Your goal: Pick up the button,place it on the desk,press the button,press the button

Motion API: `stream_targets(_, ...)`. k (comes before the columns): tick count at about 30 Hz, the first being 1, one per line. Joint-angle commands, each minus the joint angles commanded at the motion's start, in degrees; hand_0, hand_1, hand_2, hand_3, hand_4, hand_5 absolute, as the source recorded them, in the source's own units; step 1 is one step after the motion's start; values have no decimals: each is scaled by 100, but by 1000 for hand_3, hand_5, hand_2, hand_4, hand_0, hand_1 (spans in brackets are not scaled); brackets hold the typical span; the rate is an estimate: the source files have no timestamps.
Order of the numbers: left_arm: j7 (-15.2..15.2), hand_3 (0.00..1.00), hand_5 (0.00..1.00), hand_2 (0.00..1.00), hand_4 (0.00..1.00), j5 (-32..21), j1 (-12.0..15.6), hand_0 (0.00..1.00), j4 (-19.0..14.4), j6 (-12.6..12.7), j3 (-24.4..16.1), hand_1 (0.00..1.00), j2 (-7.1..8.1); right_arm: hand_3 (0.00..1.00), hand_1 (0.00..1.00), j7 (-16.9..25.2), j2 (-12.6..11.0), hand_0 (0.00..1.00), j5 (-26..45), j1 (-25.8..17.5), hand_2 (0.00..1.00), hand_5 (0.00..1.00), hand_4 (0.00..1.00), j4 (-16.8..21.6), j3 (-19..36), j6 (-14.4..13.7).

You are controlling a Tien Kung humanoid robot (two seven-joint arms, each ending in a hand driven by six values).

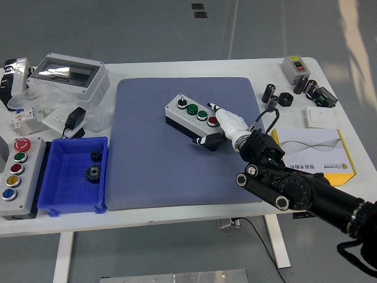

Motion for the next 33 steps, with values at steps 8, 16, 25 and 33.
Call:
stream_targets(8,-27,598,214,531,612,-19,-21,627,0,-5,28,514,3,785,367,-30,23,137,-54,-13,483,81,443,-67,-114,-120)
stream_targets(16,-74,598,214,530,611,-66,-21,628,0,-15,85,514,-6,525,307,-51,29,102,-229,-49,394,2,240,-102,-190,-175)
stream_targets(25,-111,596,213,530,610,-83,-12,628,0,-19,95,514,-23,357,259,683,-536,70,-207,-77,345,2,21,625,0,15)
stream_targets(33,-118,596,213,530,609,-61,-11,628,0,-16,72,514,-37,269,257,1818,-1458,68,53,82,324,2,2,1748,-324,747)
